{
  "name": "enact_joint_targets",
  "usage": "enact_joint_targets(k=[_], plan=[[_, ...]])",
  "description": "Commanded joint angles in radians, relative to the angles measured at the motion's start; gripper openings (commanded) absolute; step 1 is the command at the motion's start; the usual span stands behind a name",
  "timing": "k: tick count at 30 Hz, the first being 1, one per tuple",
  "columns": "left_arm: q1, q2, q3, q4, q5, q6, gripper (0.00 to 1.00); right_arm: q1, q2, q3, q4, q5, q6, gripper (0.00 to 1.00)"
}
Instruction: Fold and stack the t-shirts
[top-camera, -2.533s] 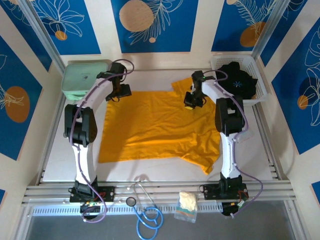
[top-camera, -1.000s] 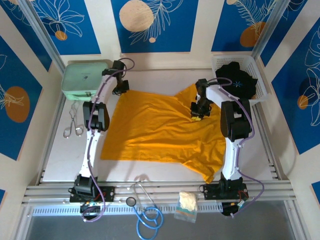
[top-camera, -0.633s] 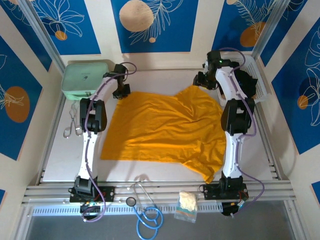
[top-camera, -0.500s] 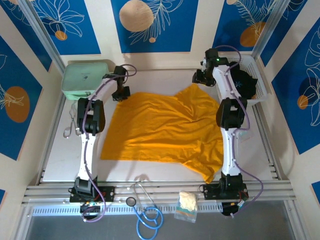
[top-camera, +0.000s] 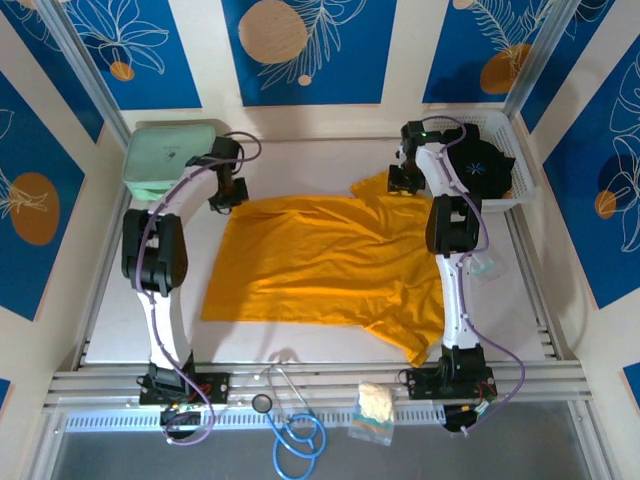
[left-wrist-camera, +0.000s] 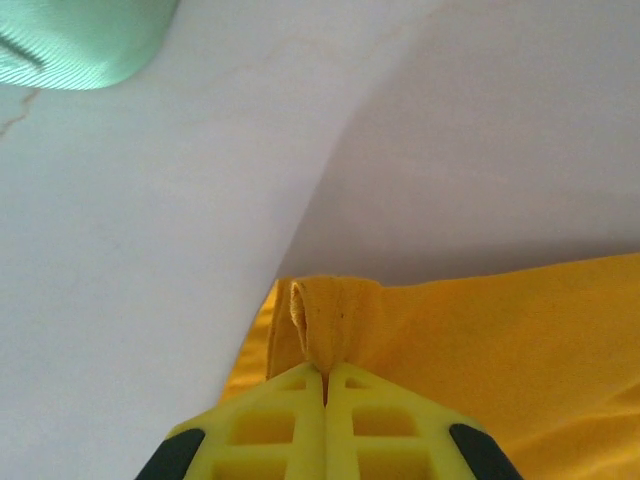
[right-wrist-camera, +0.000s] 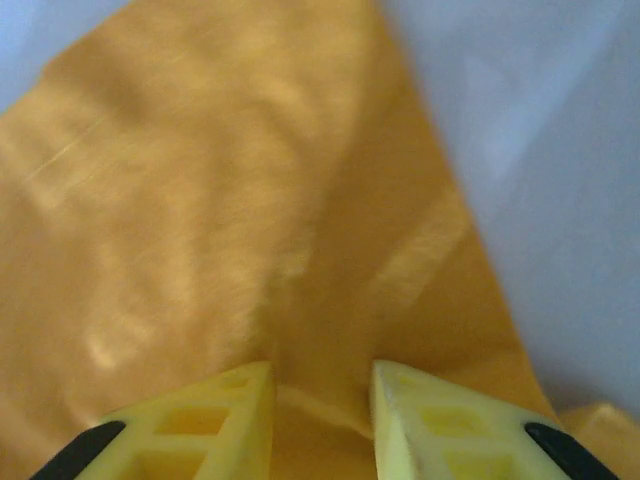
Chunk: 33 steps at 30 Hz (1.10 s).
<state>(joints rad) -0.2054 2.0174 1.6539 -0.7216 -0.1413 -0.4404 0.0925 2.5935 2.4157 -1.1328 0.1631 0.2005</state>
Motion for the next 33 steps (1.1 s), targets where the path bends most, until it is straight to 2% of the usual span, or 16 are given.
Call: enact_joint_targets(k=[1, 4, 9, 14, 23, 33], plan=[[0.015, -0.083, -0.064, 0.012, -0.051, -0.016, 0.0, 0.07, -0.115, -0.199, -0.021, 0.01, 0.066, 0.31], [0.027, -0.118, -0.102, 0.018, -0.061, -0.014, 0.0, 0.097, -0.233, -0.337, 0.035, 0.033, 0.114, 0.32], [0.038, -0.113, -0.093, 0.024, -0.023, -0.011, 0.0, 0.066, -0.255, -0.209, -0.004, 0.112, 0.126, 0.38], [0.037, -0.094, -0.089, 0.042, 0.017, -0.018, 0.0, 0.014, -0.167, -0.07, 0.005, 0.089, 0.095, 0.45], [0.036, -0.069, -0.08, 0.049, 0.046, -0.023, 0.0, -0.032, 0.094, 0.242, -0.011, -0.007, 0.034, 0.47], [0.034, -0.062, -0.078, 0.053, 0.058, -0.021, 0.0, -0.026, 0.159, 0.306, 0.049, -0.087, 0.048, 0.49]])
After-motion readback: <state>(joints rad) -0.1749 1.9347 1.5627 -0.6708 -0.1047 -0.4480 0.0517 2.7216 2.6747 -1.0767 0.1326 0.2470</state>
